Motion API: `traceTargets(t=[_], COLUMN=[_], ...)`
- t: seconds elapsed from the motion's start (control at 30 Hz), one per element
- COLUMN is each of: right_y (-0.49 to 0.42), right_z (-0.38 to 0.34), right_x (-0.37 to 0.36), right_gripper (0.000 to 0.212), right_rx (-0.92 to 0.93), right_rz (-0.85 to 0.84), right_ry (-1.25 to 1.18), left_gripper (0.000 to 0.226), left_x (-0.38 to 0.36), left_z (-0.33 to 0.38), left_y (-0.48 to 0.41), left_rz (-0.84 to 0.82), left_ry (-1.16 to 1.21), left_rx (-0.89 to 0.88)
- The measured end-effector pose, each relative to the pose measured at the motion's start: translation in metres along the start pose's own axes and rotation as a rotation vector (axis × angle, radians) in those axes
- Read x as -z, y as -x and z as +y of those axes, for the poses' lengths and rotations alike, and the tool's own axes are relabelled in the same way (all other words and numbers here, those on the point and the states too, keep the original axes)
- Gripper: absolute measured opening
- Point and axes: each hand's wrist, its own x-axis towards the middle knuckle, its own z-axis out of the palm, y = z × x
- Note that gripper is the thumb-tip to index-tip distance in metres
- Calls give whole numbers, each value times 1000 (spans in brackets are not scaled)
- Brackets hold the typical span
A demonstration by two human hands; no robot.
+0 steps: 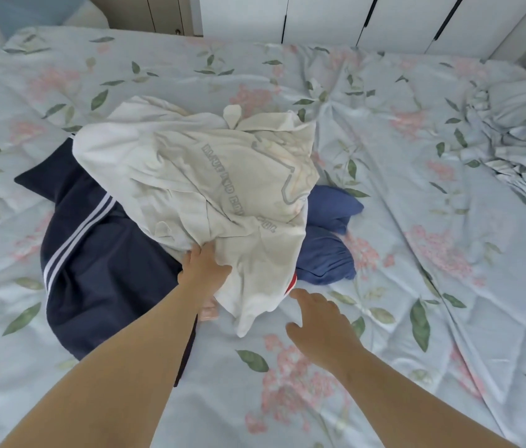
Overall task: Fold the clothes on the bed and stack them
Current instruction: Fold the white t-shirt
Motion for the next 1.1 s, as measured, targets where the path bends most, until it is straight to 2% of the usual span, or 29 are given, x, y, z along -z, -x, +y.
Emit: traceTargets(t=[0.1,0.2,0.27,0.5,0.77,0.87,0.9,1.0,1.03,1.1], right_y=[8,21,30,83,177,215,222,250,257,269], right_z=[2,1,-1,-7,16,32,38,53,58,68], right_x=[-3,6,18,99,188,210,214,224,228,240], right_gripper=[47,47,49,57,72,75,69,16,11,19], right_rx=[-24,-20,-4,171,419,487,541,605,609,575], right_rz=[-33,-47,-19,157,358,382,365,231,192,203], right_ry=[-51,-127,-174,-373,-434,-474,-468,-512,-554,-613], left_gripper=[50,23,9,14,17,16,16,16,16,15], left_x=[12,39,62,146,190,192,193,191,189,184], left_z=[1,16,35,127,223,247,252,259,258,250], left_y=[10,33,54,170,350,406,422,457,465,471], left_rz=[56,262,326,214,215,205,207,276,309,374], left_ry=[243,529,699,1049,1175,1190,1208,1231,1226,1196], left_rx=[-41,-54,-62,-239,-514,-584,-596,-598,-584,-524])
